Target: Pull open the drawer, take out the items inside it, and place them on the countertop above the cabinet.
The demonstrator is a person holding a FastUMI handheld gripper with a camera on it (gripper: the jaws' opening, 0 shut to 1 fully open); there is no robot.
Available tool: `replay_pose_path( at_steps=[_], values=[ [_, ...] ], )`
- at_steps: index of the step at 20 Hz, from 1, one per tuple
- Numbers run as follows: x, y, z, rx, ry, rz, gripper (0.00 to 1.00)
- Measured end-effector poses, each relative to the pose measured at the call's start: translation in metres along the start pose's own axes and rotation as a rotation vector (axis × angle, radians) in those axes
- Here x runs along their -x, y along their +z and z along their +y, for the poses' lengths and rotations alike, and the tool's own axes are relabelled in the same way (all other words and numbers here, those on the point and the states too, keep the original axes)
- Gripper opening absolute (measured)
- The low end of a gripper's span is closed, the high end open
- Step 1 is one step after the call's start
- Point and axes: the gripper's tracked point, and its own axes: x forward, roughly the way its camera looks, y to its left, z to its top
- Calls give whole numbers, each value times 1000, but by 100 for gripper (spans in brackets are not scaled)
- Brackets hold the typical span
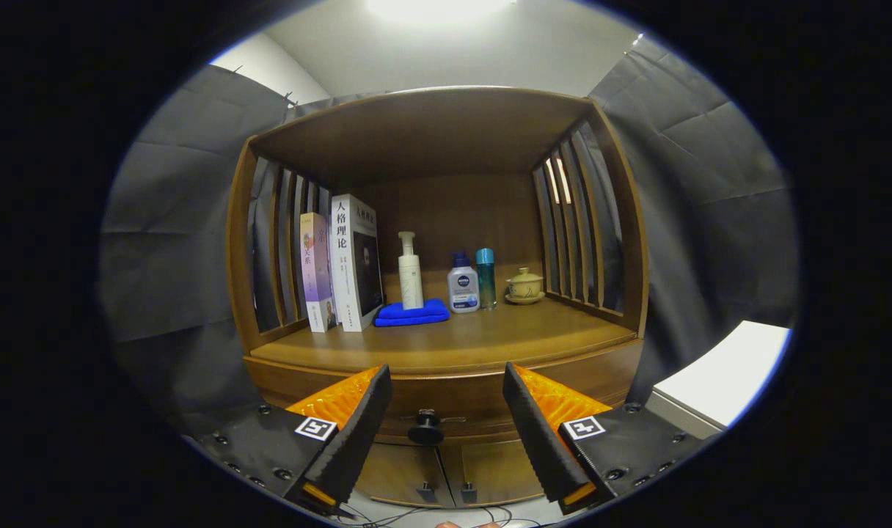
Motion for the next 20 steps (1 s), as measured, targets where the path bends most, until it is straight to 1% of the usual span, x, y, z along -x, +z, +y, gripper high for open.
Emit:
replay_pose_path(
  at_steps=[2,7,15,20],
  values=[
    [-8,-12,5,-2,9,15,96],
    [-29,-60,11,24,29,84,96],
    [-60,-117,8,28,5,201,96],
    [-69,-134,12,52,-6,224,70]
  ],
)
